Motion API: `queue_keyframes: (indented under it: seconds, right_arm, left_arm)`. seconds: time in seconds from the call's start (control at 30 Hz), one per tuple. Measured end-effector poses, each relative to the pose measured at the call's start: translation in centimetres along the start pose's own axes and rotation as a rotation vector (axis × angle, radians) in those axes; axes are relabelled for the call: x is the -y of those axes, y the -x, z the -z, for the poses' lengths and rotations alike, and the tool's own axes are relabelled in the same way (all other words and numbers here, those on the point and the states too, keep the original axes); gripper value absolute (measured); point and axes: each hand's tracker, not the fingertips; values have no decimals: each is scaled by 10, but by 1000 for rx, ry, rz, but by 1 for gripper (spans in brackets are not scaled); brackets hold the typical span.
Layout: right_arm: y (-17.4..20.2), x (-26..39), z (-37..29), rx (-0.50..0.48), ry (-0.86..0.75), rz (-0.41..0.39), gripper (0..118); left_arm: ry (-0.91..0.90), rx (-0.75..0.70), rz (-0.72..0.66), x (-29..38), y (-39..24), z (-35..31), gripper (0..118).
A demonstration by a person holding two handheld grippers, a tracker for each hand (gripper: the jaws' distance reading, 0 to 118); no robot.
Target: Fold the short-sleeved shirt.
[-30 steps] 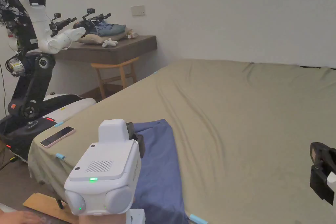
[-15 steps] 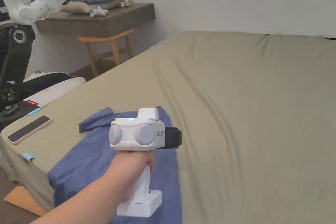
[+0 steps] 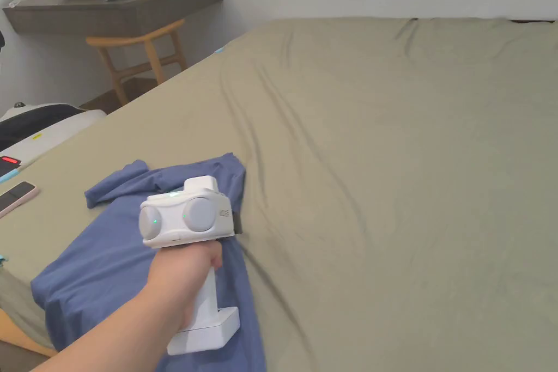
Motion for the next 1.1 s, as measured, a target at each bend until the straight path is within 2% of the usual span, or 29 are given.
queue_keyframes:
  seconds: [0.03,0.2,0.33,0.43,0.53,0.6,0.7,0.9,1.0,1.1]
  right_arm:
    - [2,-2,-4,4,-11,-8,0]
    - [7,-11,-22,14,-74,-2,0]
    - [9,-17,-41,20,-112,12,0]
    - [7,-24,-57,28,-132,58,0]
    - [8,-30,-74,70,-184,32,0]
    - [4,-33,-85,91,-209,39,0]
    - [-4,-33,-101,139,-219,59,0]
    - [-23,-22,-130,296,-231,57,0]
    - [-33,-16,-139,358,-212,86,0]
    - [-39,-12,-143,393,-200,94,0]
  left_arm:
    - [-16,57,-15,-4,1,-8,0]
    - [-218,95,57,-49,-20,-97,0]
    - [-345,231,108,-75,-61,-181,0]
    - [-417,369,187,-84,-115,-241,0]
    - [-433,515,264,-78,-183,-284,0]
    - [-411,570,381,-66,-244,-303,0]
    - [-374,691,516,-33,-327,-314,0]
    - [-202,891,664,68,-466,-301,0]
    - [-80,911,755,126,-522,-277,0]
    - [22,891,785,182,-552,-249,0]
